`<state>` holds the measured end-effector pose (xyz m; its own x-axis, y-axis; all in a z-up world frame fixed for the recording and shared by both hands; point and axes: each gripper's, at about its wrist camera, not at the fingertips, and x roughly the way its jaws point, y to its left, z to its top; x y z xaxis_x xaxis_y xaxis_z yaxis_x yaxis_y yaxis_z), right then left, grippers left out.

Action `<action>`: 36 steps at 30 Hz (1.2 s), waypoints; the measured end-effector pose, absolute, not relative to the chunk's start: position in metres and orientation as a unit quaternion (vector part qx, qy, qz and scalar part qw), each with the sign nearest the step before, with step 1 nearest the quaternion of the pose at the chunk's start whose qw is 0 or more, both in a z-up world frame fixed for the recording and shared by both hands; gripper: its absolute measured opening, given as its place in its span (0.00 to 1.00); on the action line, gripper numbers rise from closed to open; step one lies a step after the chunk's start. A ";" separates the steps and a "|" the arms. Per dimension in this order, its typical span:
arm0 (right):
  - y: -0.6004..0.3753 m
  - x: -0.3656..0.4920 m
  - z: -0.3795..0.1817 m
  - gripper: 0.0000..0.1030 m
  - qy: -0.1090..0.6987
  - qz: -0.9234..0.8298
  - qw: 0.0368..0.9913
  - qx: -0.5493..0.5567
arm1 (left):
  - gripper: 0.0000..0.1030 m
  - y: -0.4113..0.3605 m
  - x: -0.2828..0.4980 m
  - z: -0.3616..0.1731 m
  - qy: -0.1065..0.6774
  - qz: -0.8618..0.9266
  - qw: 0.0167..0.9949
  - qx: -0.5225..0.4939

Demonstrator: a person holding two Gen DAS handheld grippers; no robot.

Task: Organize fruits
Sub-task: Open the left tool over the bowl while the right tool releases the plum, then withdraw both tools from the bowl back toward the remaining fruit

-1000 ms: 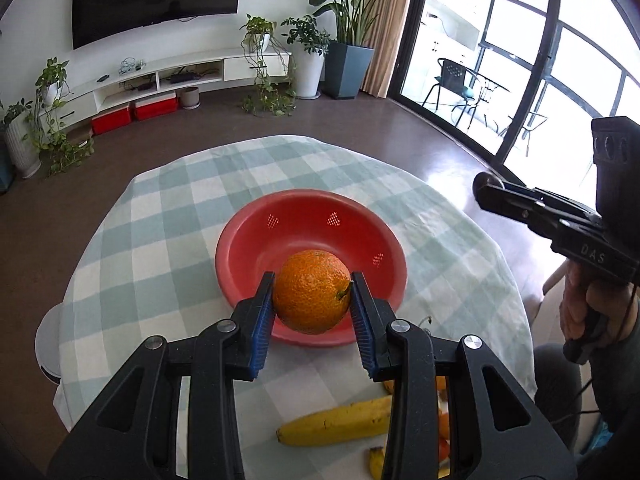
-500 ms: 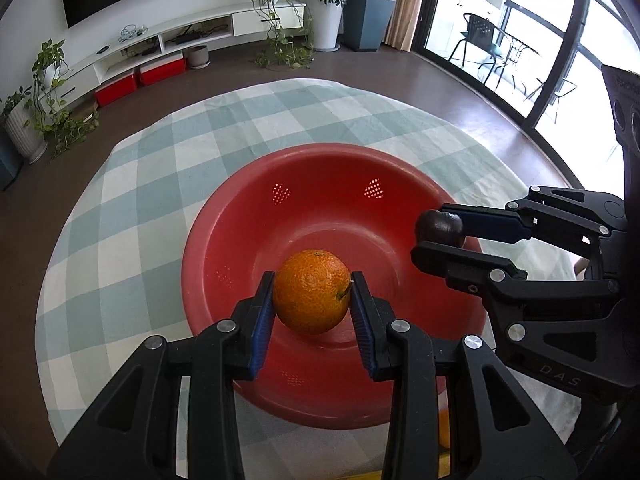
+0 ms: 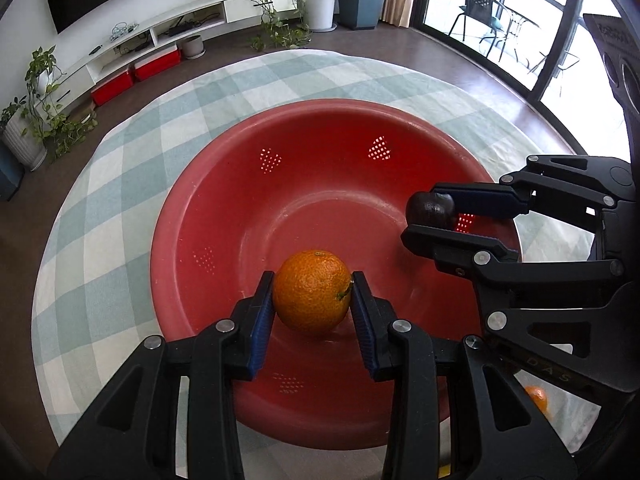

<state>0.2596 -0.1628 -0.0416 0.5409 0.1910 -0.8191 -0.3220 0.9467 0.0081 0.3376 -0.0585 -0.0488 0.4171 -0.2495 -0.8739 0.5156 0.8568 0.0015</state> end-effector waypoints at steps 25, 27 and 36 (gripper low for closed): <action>-0.175 0.222 -0.005 0.57 0.415 0.147 0.896 -0.064 | 0.65 -0.030 0.285 0.002 0.422 -0.205 0.876 0.111; -0.184 0.203 0.006 0.65 0.393 0.148 0.906 -0.053 | 0.74 -0.019 0.266 0.013 0.407 -0.202 0.886 0.093; -0.236 0.093 0.000 0.76 0.358 0.129 0.924 0.042 | 0.84 0.021 0.156 0.008 0.413 -0.178 0.893 -0.001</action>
